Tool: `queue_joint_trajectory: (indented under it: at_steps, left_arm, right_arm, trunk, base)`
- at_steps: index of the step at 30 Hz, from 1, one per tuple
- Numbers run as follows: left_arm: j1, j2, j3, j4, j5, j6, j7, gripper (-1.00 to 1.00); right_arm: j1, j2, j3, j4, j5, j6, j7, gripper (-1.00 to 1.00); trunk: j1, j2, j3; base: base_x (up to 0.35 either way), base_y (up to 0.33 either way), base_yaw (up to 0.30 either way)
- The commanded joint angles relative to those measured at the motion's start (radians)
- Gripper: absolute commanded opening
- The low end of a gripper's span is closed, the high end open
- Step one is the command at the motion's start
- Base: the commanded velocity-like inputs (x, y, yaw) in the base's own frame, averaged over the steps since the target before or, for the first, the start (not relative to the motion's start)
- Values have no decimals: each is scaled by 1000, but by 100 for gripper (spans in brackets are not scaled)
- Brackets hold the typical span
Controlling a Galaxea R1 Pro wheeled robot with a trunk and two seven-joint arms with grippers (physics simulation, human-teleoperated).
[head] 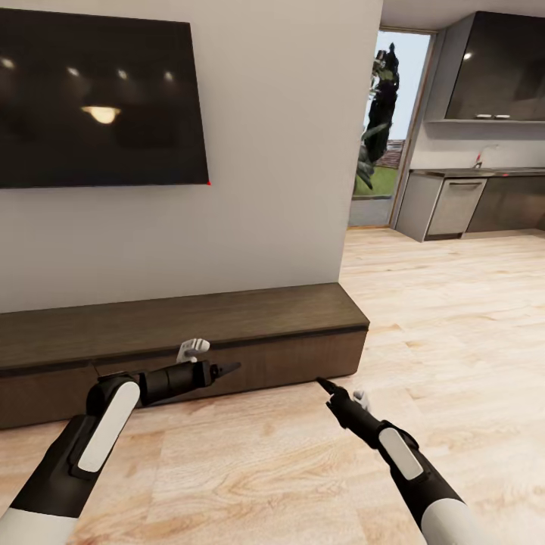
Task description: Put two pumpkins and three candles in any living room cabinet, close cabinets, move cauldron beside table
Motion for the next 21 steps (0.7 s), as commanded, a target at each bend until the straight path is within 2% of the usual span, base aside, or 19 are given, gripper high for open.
queue_joint_trajectory:
  at_steps: [1, 3, 7, 11, 21]
  left_arm:
    - [-1, 0, -1, -1, -2, 3, -3, 100]
    - [-1, -3, -2, -3, -3, 2, -2, 100]
    - [-1, -2, -1, -13, -2, 3, -3, 100]
    - [-1, -1, -1, -21, -1, 4, -3, 100]
    - [-1, -4, -4, -38, 0, 4, -4, 100]
  right_arm:
    - [-1, 0, -1, 0, -12, -2, -1, 100]
    - [-4, 3, -1, 1, -32, -19, -10, 100]
    - [-20, 45, -3, 6, -68, -112, -132, 100]
    - [-28, 66, -3, 12, -99, -179, -192, 100]
    - [-46, 66, -6, 15, -118, -195, -212, 100]
  trunk:
    - [0, 0, -1]
    - [0, 0, -1]
    - [0, 0, -1]
    - [0, 0, -1]
    - [0, 0, -1]
  base:
    - [0, 0, 0]
    - [0, 0, 0]
    - [0, 0, 0]
    - [0, 0, 0]
    - [57, 10, 0]
